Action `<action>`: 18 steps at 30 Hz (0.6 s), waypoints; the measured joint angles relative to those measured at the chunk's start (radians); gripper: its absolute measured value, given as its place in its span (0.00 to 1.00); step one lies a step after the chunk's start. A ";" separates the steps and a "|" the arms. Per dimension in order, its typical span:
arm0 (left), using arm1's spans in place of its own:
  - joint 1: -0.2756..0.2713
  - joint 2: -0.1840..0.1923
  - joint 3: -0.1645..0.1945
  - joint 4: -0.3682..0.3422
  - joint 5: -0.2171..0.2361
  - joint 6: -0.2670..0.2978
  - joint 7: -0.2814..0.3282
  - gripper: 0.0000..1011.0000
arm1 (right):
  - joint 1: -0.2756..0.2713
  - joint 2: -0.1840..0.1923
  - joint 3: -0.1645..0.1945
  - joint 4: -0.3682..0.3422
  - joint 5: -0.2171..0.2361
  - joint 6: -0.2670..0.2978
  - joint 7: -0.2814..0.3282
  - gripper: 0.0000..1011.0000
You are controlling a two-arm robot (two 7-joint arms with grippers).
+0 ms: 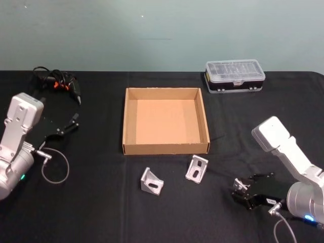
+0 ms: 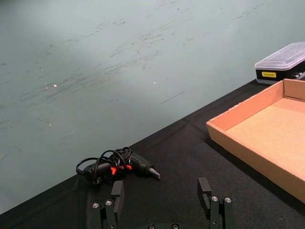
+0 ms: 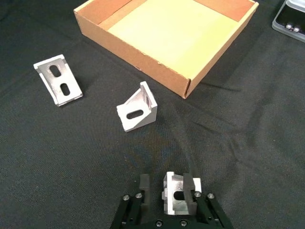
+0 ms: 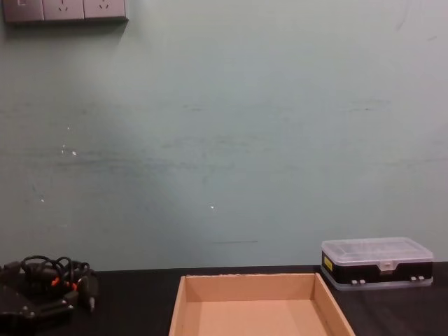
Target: Use one hand to pick up the angle iron from the table and place it into the box.
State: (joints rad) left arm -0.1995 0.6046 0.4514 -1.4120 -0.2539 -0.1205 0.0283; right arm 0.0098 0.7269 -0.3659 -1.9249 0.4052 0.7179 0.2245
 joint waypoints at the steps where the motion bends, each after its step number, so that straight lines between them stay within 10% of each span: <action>1: 0.000 0.000 0.000 0.000 0.000 0.000 0.000 1.00 | 0.000 0.000 0.000 0.000 0.000 0.000 0.000 0.43; 10: 0.000 0.000 0.000 0.000 0.000 0.000 0.000 1.00 | 0.000 0.000 0.000 0.000 0.000 0.000 0.000 0.14; 18: 0.000 0.000 0.000 0.000 0.000 0.000 0.000 1.00 | 0.000 0.000 0.000 0.000 0.000 0.000 0.000 0.07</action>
State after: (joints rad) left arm -0.1995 0.6047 0.4514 -1.4120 -0.2539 -0.1205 0.0283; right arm 0.0098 0.7269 -0.3659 -1.9248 0.4053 0.7179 0.2245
